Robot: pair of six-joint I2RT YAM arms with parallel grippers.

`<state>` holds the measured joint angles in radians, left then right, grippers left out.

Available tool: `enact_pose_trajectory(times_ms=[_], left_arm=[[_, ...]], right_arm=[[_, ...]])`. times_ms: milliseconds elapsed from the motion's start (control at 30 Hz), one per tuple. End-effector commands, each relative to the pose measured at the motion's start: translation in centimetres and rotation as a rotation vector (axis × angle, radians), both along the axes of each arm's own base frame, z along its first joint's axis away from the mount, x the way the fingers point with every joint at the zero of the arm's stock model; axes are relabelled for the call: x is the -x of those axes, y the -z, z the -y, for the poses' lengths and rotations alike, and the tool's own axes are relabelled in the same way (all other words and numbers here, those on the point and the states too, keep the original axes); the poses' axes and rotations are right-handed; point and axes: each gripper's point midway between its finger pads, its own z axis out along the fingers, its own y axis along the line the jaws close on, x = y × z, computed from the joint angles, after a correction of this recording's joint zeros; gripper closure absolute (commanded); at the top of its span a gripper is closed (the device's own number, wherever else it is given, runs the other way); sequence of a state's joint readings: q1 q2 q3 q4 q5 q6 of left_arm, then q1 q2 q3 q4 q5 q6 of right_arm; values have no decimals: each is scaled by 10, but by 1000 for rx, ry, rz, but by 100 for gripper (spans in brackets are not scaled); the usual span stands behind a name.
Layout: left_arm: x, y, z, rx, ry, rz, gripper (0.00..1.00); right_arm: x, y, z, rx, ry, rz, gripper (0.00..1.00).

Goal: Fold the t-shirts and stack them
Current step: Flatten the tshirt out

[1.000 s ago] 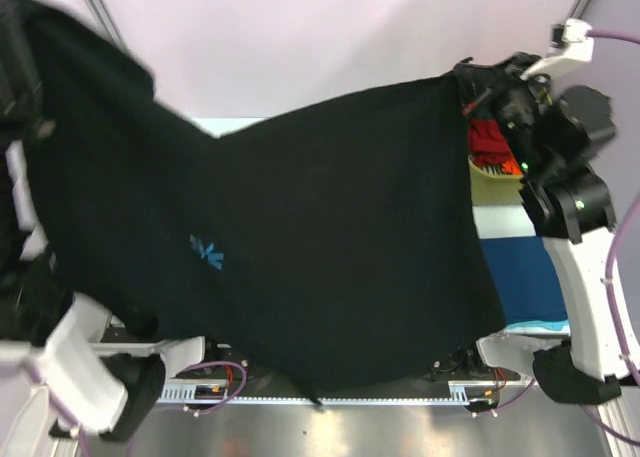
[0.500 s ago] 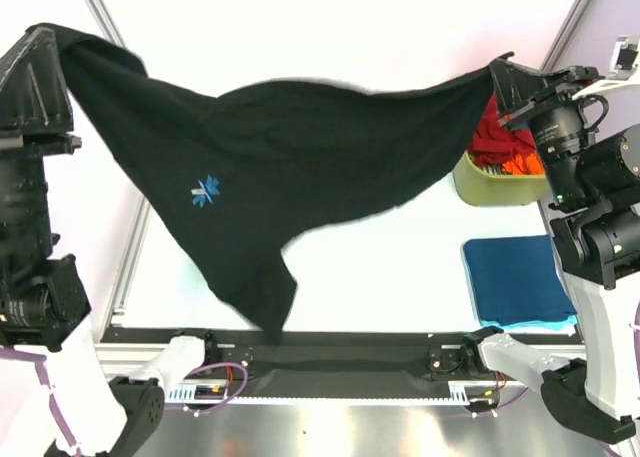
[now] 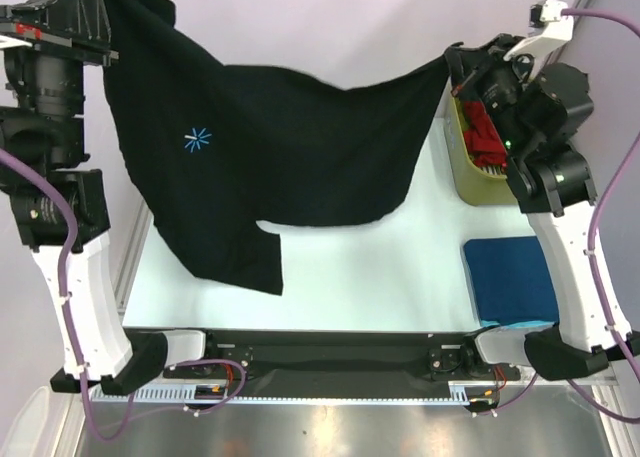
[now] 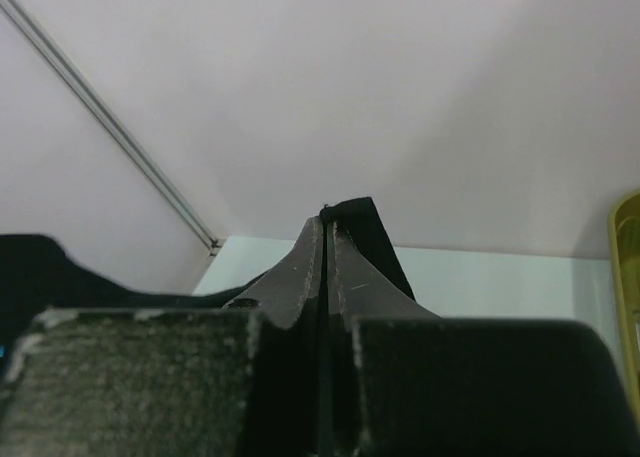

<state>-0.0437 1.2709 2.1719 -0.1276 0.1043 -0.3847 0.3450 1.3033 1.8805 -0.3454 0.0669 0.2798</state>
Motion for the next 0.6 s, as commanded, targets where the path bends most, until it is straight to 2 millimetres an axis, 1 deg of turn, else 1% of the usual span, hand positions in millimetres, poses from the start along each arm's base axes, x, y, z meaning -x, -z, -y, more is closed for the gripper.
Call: enact_pose_trajectory(times_ms=[0,33,67,100,133,167,200,233,267,300,333,367,433,467,500,533,567], left_arm=[[107,-48,-8,-3,-36,229,100],[115,-49,-9,0,-38,240,100],[135,-49,-11,3,-40,260,100],[145,-48,-12,10,-39,268,99],[157,-48,-12,15,-38,283,100],[163,-46,-12,14,-37,285,100],[187,-46,-13,16,-32,316,100],[197,-46,-13,17,-32,329,100],[204,-44,-14,18,-30,335,100],[225,-44,-15,20,-30,363,100],[233,-44,-16,26,-32,375,100],[238,-43,-17,31,-34,381,100],[249,-44,-18,40,-26,400,100],[251,-45,-17,41,-22,404,100],[252,-46,-17,43,-16,411,100],[243,-48,-16,42,-12,402,100],[242,-50,-16,44,-11,406,100]], right_arm=[[75,-81,25,-91,-11,235,100],[79,-80,25,-92,-15,230,100],[86,-80,25,-99,-29,231,100],[102,-86,30,-107,-33,253,100],[109,-85,31,-110,-41,249,100],[114,-82,31,-110,-51,246,100],[120,-82,33,-120,-58,246,100],[137,-86,36,-130,-71,263,100],[141,-84,37,-131,-77,260,100],[147,-85,39,-145,-83,262,100],[156,-85,42,-152,-85,264,100],[163,-85,37,-147,-120,268,100],[168,-86,38,-152,-126,268,100],[168,-88,38,-152,-126,268,100],[174,-93,40,-156,-128,281,100],[172,-95,39,-156,-129,281,100],[166,-95,36,-154,-131,273,100]])
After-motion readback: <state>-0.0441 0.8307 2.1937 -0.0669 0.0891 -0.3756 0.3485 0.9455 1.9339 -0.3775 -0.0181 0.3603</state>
